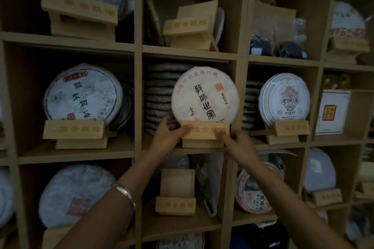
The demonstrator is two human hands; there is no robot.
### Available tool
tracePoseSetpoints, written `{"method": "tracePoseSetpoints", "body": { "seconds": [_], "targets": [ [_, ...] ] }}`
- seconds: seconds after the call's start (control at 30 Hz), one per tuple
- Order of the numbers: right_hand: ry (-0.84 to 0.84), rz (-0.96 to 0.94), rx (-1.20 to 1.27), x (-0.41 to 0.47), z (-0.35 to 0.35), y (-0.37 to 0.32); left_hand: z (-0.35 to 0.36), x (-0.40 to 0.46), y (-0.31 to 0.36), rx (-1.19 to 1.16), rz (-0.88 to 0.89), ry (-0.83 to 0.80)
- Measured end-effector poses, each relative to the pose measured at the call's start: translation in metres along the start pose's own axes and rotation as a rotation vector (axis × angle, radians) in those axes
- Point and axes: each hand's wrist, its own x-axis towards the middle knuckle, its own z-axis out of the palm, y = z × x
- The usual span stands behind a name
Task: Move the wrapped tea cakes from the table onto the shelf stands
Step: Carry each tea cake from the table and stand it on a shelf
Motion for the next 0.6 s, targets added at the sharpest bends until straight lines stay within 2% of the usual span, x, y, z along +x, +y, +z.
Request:
{"method": "tracePoseSetpoints", "body": {
  "seconds": [0.2,0.3,0.5,0.6],
  "targets": [
    [-0.003,0.017,0.02,0.001,-0.001,0.001,-0.006,0.001,-0.001,0.022,0.019,0.013],
    [0.011,-0.001,-0.011,0.001,-0.003,0.002,-0.01,0.0,0.0,0.157,0.066,0.056],
    [0.07,-0.054,-0.13,0.001,-0.007,0.0,-0.021,-0.016,0.005,0.489,0.333,0.23],
    [0.136,-0.079,-0.176,-0.002,-0.009,-0.001,-0.017,-0.031,0.01,0.64,0.484,0.182]
  ]
}}
